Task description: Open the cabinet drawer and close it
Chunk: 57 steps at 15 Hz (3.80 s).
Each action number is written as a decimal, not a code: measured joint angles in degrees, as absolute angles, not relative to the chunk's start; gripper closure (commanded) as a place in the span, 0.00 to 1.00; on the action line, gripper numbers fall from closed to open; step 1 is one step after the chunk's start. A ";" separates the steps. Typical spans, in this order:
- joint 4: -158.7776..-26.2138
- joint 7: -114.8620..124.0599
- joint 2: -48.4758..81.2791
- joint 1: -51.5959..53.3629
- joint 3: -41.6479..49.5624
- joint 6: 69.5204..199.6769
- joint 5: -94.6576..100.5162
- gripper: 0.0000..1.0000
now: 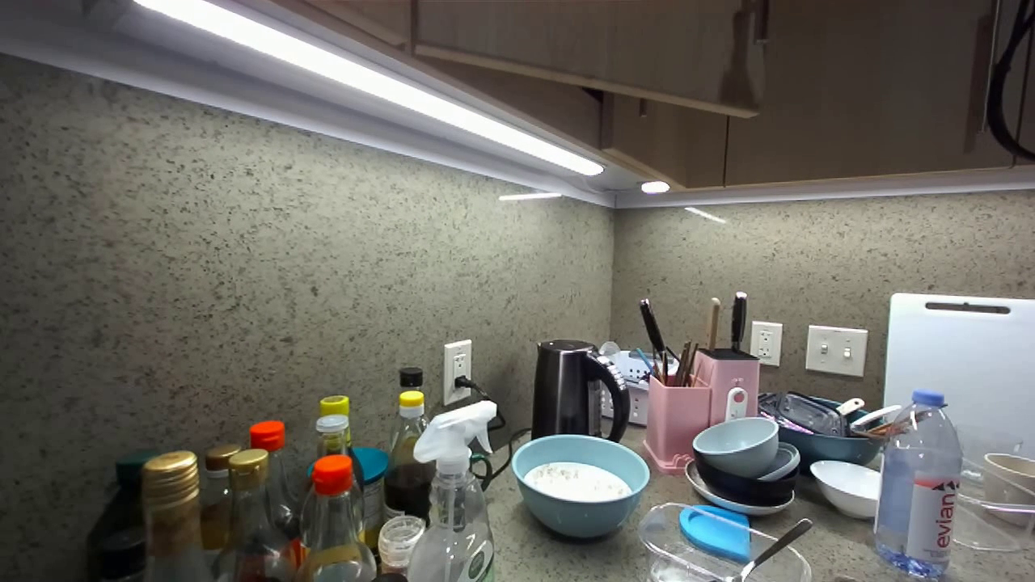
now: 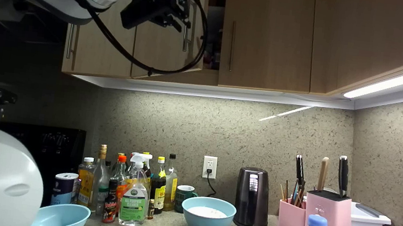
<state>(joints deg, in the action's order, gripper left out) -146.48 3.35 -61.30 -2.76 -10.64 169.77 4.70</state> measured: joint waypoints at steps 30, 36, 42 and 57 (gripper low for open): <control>-139.53 0.86 -56.19 -5.85 -11.02 168.84 5.04 0.00; -136.49 0.86 -51.93 -1.49 -8.70 168.42 4.92 0.00; -123.79 0.17 -37.81 7.32 -4.53 165.56 4.55 0.00; -116.29 0.27 -29.84 7.54 -3.98 164.86 4.34 0.00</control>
<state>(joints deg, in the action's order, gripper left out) -116.29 0.27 -29.84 7.54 -3.98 164.86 4.34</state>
